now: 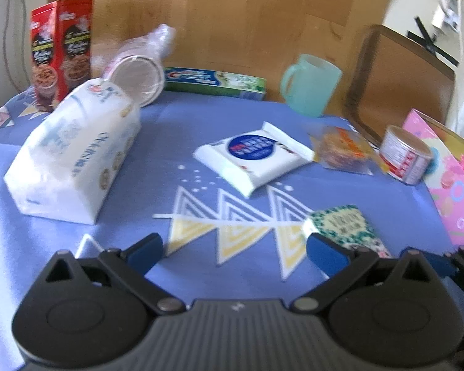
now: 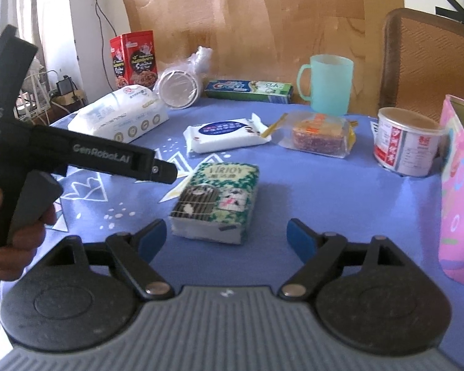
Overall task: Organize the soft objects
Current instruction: 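Grasp the green VIRJOY tissue pack with the right gripper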
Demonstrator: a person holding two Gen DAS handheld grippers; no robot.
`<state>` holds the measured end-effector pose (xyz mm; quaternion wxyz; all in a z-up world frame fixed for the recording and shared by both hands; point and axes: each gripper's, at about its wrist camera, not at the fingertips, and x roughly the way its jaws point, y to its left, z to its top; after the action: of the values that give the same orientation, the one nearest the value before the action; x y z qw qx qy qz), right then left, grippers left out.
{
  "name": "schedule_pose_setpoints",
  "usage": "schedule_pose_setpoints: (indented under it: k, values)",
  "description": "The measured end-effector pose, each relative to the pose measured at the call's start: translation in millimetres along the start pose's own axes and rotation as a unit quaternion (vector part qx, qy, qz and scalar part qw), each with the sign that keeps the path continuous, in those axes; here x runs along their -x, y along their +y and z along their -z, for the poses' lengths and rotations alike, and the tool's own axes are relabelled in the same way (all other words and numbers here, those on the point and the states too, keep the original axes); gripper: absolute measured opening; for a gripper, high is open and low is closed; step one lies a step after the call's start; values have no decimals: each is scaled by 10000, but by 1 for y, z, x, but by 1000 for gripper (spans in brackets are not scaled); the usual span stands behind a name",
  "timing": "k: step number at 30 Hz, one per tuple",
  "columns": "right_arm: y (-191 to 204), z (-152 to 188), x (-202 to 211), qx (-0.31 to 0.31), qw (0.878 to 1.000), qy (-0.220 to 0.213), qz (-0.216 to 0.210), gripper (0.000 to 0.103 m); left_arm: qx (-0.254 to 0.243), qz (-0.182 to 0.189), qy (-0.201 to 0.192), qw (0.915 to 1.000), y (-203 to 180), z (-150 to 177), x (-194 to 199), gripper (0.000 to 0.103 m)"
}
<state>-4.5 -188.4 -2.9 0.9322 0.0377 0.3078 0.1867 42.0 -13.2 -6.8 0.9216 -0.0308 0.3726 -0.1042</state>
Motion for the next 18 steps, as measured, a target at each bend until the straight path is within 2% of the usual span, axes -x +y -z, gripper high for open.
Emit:
schedule_pose_setpoints:
  k: [2, 7, 11, 13, 14, 18]
  values:
    - [-3, 0, 2, -46, 10000, -6, 3, 87, -78, -9, -14, 10000, -5, -1, 1, 103]
    - [-6, 4, 5, -18, 10000, -53, 77, 87, -470, -428, -86, 9979, -20, 1, -2, 103]
    - [-11, 5, 7, -166, 9998, -79, -11, 87, -282, -307, -54, 9991, -14, 5, 1, 103]
    - [-10, 5, 7, -154, 9998, -90, -22, 87, -176, 2, -196, 9997, -8, 9, 13, 102]
    - [-9, 6, 7, -136, 9998, -98, -49, 87, -126, 259, -234, 9993, -5, 11, 20, 97]
    - [-8, 4, 5, -82, 9999, -80, -89, 87, -88, 1083, -159, 9940, -5, 9, 31, 89]
